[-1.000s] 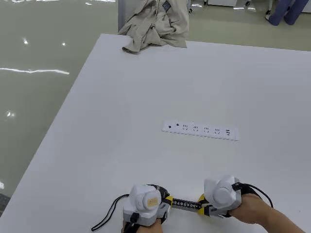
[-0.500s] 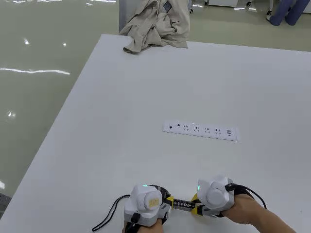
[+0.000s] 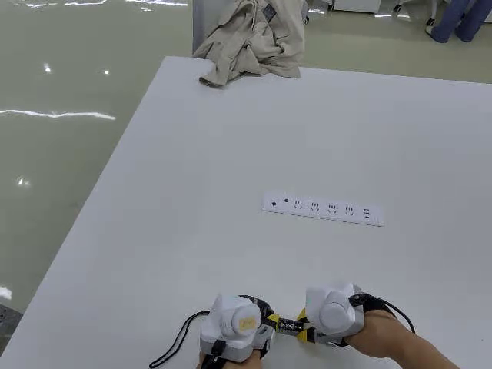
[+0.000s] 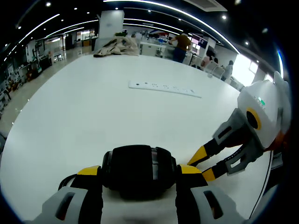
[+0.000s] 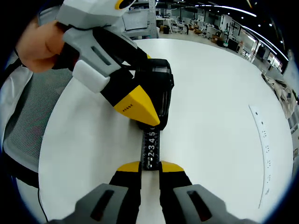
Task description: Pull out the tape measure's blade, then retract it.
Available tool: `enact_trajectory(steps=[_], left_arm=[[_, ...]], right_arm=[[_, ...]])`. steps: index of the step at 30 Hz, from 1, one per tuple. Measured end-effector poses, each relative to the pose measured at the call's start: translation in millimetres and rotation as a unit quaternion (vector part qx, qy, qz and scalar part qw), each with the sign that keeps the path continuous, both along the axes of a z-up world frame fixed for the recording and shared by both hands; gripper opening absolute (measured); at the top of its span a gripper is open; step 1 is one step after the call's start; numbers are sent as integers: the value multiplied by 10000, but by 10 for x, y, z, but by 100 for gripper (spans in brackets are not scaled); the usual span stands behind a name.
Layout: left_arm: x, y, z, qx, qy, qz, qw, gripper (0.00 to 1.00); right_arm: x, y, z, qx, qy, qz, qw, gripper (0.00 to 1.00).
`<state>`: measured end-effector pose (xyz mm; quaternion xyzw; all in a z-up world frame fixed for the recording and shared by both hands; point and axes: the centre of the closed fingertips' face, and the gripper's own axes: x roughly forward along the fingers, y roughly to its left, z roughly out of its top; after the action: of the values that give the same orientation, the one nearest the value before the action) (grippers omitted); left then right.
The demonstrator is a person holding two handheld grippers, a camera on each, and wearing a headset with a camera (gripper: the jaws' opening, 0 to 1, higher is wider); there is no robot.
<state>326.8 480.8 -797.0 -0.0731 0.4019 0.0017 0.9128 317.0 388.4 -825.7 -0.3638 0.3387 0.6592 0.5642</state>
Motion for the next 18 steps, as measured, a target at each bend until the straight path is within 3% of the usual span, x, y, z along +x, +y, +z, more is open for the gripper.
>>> enact_trajectory(steps=[18], left_arm=[[-6, 0, 4, 5, 6, -18, 10000, 60]], right_arm=[[-21, 194, -5, 82, -69, 61, 9999, 13]])
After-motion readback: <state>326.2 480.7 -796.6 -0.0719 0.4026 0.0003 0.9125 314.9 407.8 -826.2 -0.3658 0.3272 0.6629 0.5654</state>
